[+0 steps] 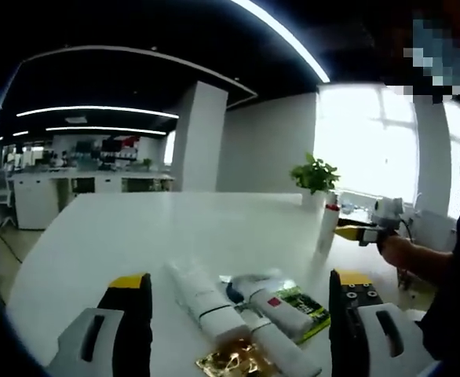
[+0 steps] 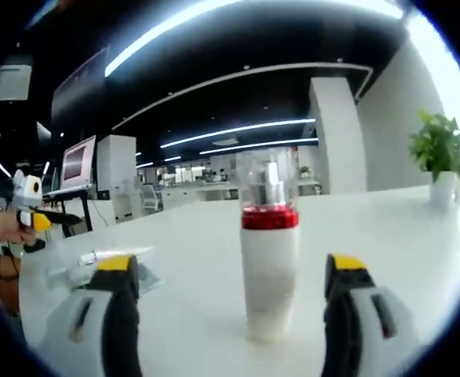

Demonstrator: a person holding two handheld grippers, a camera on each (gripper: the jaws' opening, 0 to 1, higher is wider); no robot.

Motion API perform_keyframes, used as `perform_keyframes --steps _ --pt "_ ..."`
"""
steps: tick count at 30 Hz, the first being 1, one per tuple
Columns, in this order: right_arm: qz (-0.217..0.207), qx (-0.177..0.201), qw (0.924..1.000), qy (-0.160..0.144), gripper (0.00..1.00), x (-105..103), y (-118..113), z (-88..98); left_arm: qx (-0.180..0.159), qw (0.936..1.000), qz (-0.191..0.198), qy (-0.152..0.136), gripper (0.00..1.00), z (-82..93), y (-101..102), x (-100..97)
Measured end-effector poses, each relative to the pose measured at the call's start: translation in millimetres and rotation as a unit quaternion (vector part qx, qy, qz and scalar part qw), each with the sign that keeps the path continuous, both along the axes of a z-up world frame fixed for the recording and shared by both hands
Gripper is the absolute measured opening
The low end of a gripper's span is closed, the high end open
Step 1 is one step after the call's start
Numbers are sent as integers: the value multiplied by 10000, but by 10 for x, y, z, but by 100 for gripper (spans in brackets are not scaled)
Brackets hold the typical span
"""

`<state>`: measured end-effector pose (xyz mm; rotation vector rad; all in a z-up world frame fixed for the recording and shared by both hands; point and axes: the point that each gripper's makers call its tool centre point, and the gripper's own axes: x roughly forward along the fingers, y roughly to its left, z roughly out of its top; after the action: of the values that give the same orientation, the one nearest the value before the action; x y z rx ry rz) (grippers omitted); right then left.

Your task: Arrange the skincare products in the storage area until every visible bottle or jar stands upright without overlapping.

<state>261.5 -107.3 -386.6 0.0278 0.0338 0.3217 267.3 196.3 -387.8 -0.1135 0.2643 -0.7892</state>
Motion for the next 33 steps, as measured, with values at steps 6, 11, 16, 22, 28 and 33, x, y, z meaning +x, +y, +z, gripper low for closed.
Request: perform_keyframes --steps 6,11,16,22,28,33 --pt "-44 -204 9998 37 100 -34 36 0 -61 9996 214 185 95 -75 116 119" --pt "-33 -158 9998 69 100 -47 92 22 -21 9989 400 255 95 -147 126 255" --pt "-37 -238 9997 84 100 -64 117 36 -144 9988 362 307 96 -131 37 332" --pt "-48 -241 9995 202 100 -29 66 -47 -131 9987 350 336 95 -153 17 367" --pt "-65 -255 9995 173 100 -34 57 -44 -149 9978 399 516 91 -208 52 409" --pt "-64 -241 9994 228 100 -23 59 -86 -107 9983 357 448 87 -194 20 431"
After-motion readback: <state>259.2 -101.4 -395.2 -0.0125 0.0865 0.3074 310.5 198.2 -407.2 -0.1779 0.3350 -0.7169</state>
